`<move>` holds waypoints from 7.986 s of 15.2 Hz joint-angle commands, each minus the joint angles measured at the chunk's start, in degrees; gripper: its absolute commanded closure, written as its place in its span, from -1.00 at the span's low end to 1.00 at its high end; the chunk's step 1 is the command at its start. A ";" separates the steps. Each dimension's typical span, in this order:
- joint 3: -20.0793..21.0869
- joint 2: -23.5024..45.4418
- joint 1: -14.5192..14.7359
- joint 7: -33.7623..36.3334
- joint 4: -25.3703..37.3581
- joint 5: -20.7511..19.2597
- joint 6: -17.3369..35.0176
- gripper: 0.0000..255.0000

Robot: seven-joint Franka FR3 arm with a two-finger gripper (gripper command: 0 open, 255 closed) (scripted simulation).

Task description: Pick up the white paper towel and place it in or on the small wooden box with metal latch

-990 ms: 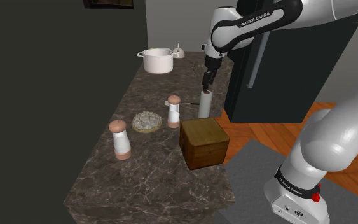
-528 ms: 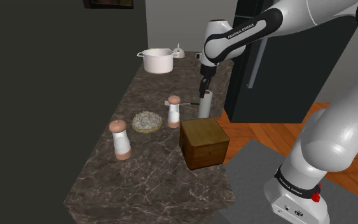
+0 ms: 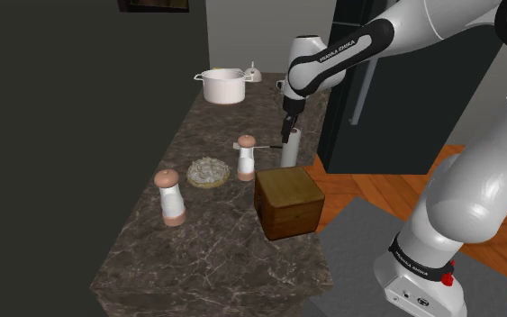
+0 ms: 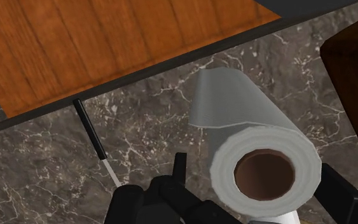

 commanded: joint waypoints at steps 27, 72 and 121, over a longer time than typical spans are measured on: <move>0.53 -4.23 0.05 0.24 7.64 -0.41 -11.82 1.00; 16.65 -20.32 6.87 20.73 25.77 3.28 -46.88 1.00; 17.41 -26.07 7.54 21.78 6.56 4.09 -33.42 -1.00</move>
